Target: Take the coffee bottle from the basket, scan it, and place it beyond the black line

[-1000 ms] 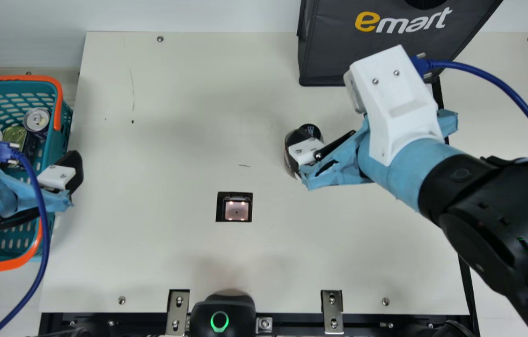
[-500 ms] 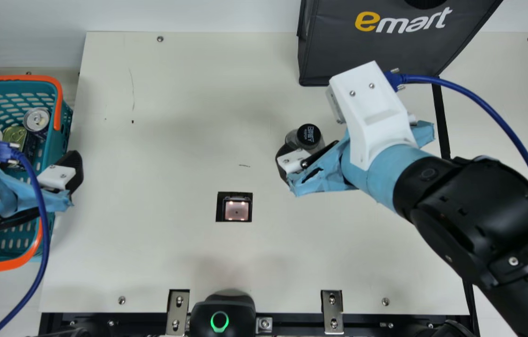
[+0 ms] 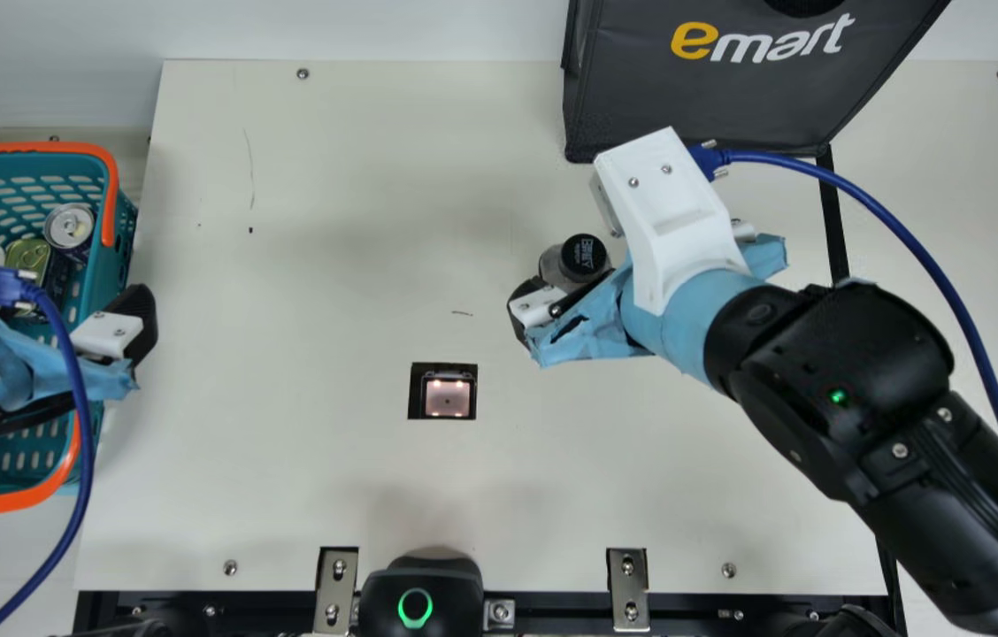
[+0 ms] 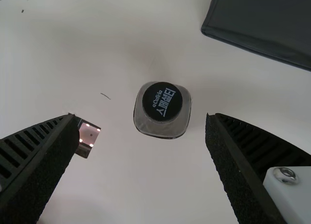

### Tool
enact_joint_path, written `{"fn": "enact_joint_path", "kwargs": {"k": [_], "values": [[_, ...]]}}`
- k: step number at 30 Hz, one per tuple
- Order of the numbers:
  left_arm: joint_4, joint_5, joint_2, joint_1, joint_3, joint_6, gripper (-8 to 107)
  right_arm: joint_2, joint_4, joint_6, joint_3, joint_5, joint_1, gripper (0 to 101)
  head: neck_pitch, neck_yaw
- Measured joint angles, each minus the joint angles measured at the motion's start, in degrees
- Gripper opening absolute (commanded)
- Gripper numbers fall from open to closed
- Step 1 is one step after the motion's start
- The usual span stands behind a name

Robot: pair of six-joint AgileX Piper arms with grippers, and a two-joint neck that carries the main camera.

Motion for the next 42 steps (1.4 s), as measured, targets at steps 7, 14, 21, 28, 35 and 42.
{"fn": "enact_joint_path", "kwargs": {"k": [7,14,21,28,35,42], "values": [[0.0,0.0,0.0,0.0,0.0,0.0,90,1.94,0.12,-0.77,0.33,-1.14,-0.83,91,0.0,0.0],[0.0,0.0,0.0,0.0,0.0,0.0,90,3.78,0.25,-1.13,0.96,-2.34,-1.44,91,0.0,0.0],[0.0,0.0,0.0,0.0,0.0,0.0,90,5.31,0.27,-1.13,1.8,-3.47,-2.06,91,0.0,0.0],[0.0,0.0,0.0,0.0,0.0,0.0,90,6.75,-0.02,-1.13,2.28,-4.39,-2.48,91,0.0,0.0],[0.0,0.0,0.0,0.0,0.0,0.0,90,8.46,-0.57,-1.03,2.45,-5.23,-2.54,91,0.0,0.0],[0.0,0.0,0.0,0.0,0.0,0.0,90,9.84,-1.07,-0.75,1.9,-5.68,-2.42,91,0.0,0.0]]}}
